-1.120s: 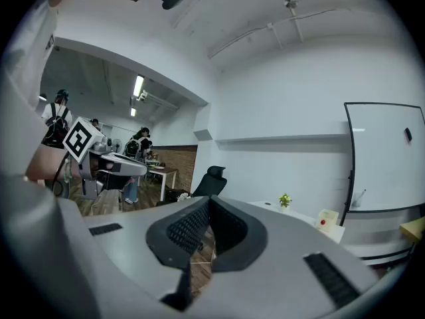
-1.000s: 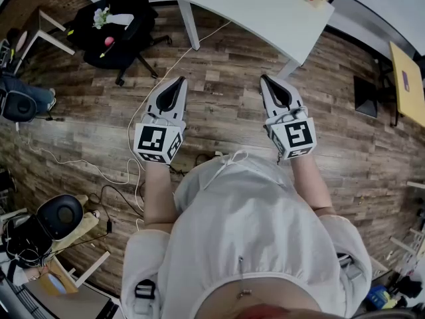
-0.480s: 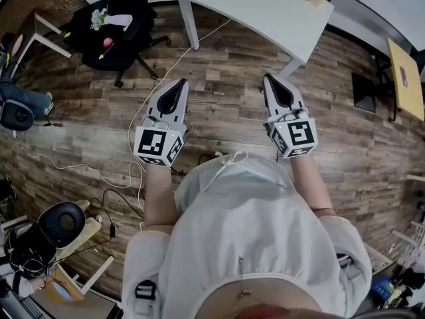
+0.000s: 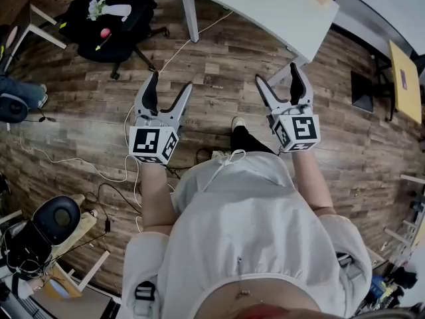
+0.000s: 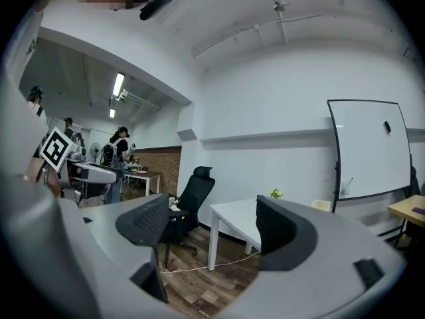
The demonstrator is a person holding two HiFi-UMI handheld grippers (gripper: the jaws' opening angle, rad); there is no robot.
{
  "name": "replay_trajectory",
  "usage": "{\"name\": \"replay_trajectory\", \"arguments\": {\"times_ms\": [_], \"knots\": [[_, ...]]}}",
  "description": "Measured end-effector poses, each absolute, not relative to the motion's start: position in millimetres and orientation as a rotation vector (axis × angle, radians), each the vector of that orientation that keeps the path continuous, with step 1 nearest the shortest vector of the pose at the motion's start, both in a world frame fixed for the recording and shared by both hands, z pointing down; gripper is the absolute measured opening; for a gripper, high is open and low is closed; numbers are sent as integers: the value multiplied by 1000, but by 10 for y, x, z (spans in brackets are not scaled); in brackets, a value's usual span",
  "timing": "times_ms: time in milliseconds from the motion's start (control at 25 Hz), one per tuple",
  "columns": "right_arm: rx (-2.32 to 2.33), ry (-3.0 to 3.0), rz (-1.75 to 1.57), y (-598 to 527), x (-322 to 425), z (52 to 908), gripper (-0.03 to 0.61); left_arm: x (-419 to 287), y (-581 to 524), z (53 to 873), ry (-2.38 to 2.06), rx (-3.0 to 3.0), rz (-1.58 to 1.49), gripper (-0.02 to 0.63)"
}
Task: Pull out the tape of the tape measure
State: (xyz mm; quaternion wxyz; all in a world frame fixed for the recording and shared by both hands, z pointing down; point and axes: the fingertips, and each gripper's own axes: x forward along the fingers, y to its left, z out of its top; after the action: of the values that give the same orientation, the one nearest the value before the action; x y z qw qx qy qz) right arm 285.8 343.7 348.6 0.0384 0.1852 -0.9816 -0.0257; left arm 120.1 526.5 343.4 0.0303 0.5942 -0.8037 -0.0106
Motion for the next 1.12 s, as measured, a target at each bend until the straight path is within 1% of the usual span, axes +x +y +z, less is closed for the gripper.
{"name": "replay_trajectory", "arguments": {"times_ms": [240,520,760,1120], "knots": [[468,-3012,-36,3132,2394,3710,407,877,5045,3527,-2517,1765,21,356],[346,-3042,-39,2443,1543,3673,405,163,4629,3435,-2613,1621,84,356],[307,-3052,-115,1578,1021,3529,396,-335,3779,3312,-2638,1623,80,356],[361,-2968,-35,430,670,3822,387,-786,2424,3529,-2518,1712,163,356]]}}
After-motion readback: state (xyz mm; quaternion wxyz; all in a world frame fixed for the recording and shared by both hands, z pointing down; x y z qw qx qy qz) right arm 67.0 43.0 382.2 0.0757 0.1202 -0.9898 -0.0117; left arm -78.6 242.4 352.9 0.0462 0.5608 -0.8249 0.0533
